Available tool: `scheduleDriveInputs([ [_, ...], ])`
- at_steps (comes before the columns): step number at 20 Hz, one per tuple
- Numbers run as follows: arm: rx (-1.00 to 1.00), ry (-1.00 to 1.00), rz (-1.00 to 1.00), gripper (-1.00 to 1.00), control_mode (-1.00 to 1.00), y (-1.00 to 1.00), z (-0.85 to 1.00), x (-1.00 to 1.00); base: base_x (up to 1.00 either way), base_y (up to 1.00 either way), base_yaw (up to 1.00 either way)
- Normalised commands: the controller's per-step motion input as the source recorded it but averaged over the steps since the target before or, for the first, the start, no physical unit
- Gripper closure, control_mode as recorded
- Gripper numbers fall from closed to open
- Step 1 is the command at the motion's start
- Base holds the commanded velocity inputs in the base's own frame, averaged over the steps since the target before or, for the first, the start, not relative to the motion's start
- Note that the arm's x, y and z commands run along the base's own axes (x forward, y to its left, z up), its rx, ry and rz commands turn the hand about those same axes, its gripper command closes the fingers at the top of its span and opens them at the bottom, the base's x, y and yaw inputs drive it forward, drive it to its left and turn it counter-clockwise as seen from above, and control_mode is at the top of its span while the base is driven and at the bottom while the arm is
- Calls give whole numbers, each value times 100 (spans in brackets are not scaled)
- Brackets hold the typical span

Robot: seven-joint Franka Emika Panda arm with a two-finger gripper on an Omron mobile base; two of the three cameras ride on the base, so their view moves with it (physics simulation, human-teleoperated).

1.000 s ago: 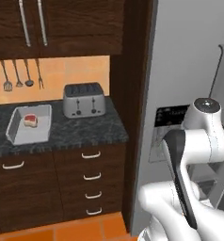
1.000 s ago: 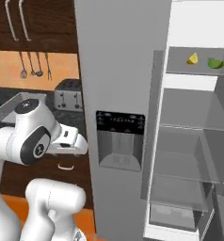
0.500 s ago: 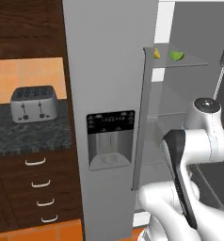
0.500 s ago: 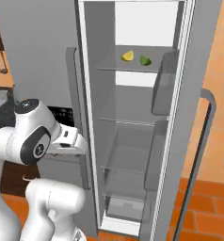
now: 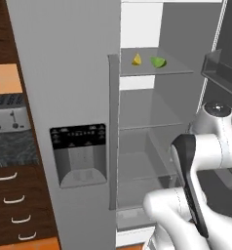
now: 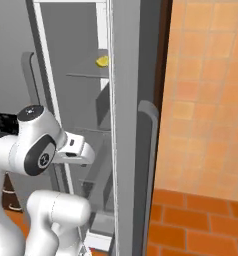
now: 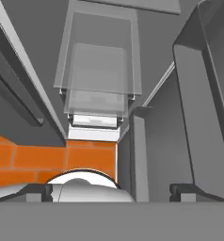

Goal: Place one lemon wedge and one steak in each tupperware on the nearby counter, to pack two identical lunches.

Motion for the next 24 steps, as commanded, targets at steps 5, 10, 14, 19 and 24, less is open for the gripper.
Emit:
scheduleDriveInputs([
  [5,0,0,0,-100,100,0,0,0,64,0,0],
  [10,0,-3,0,-100,-100,0,12,23,10,0,0],
  [14,0,-26,0,-100,-100,0,53,39,0,0,0],
  [19,7,-26,0,-100,-100,0,69,48,0,0,0],
  [24,0,-14,1,-100,-100,0,75,38,0,0,0],
])
